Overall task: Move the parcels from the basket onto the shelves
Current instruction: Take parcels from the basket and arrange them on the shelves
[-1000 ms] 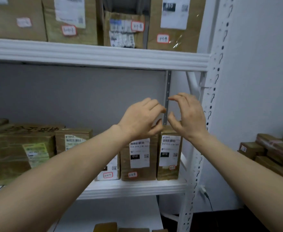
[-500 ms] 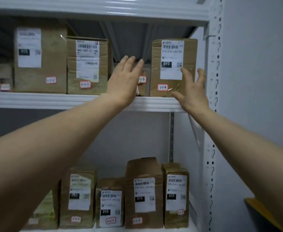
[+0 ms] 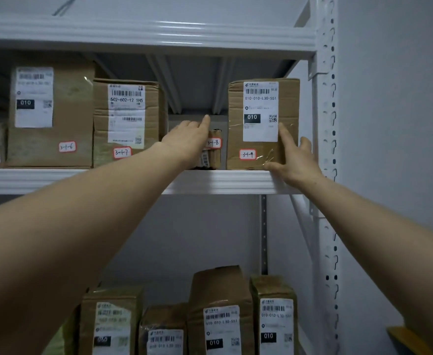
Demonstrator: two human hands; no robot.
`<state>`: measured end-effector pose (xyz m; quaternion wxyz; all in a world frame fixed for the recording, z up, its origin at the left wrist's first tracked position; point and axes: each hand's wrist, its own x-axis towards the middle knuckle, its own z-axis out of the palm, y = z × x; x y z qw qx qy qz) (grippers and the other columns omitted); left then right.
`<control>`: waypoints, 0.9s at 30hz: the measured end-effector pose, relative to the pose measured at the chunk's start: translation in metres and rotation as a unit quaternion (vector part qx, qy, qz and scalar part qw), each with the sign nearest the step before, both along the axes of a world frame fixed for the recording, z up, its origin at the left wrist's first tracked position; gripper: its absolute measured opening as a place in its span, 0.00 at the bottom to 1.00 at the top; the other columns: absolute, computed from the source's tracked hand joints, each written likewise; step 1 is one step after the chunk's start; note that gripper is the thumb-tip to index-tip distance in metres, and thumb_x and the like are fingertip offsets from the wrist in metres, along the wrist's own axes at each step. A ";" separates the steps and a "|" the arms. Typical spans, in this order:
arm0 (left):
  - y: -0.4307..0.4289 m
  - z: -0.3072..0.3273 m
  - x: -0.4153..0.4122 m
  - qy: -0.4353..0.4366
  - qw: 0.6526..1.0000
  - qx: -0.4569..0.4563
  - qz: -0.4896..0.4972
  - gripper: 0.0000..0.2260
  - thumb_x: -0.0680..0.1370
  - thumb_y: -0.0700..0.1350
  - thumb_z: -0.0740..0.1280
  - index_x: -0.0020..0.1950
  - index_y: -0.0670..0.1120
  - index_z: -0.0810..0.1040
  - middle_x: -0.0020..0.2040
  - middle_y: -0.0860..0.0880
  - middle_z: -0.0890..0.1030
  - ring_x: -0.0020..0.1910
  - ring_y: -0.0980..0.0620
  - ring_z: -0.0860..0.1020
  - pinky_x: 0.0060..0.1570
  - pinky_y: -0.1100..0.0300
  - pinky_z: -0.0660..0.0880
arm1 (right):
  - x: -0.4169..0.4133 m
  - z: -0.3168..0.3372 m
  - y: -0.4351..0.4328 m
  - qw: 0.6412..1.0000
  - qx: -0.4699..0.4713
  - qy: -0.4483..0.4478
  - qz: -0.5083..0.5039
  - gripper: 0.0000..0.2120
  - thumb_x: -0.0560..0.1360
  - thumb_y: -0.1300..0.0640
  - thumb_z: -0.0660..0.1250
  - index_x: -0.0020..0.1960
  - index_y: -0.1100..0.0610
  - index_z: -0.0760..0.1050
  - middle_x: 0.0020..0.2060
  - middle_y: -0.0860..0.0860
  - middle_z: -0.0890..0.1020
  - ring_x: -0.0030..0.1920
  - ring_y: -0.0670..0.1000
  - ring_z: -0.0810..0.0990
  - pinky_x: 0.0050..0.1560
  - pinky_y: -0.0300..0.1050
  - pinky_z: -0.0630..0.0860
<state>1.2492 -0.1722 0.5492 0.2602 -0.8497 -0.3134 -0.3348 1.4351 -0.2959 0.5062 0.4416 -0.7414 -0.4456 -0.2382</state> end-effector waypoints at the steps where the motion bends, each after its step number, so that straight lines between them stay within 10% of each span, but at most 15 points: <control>1: 0.000 0.000 -0.001 0.003 1.000 -0.005 -0.004 0.41 0.75 0.36 0.69 0.78 0.42 0.44 0.73 0.40 0.64 0.73 0.41 0.60 0.70 0.50 0.61 | 0.000 0.001 0.000 1.000 -0.003 -0.001 0.008 0.42 0.75 0.50 0.70 0.77 0.40 0.44 0.72 0.60 0.56 0.70 0.63 0.65 0.69 0.56 0.63; 14: 0.004 0.001 -0.002 0.014 1.000 0.015 -0.018 0.30 0.73 0.39 0.72 0.72 0.42 0.64 0.65 0.41 0.70 0.66 0.42 0.67 0.62 0.49 0.69 | 0.002 0.008 0.001 1.000 0.005 0.028 0.011 0.51 0.72 0.54 0.73 0.77 0.43 0.36 0.68 0.59 0.62 0.65 0.59 0.71 0.67 0.53 0.66; 27: 0.000 -0.003 0.000 -0.004 0.999 0.041 -0.015 0.34 0.74 0.37 0.70 0.76 0.41 0.55 0.70 0.40 0.66 0.70 0.41 0.63 0.67 0.50 0.63 | -0.002 0.007 0.005 0.999 0.016 0.042 -0.031 0.51 0.72 0.53 0.73 0.77 0.45 0.37 0.71 0.60 0.58 0.68 0.61 0.68 0.67 0.56 0.66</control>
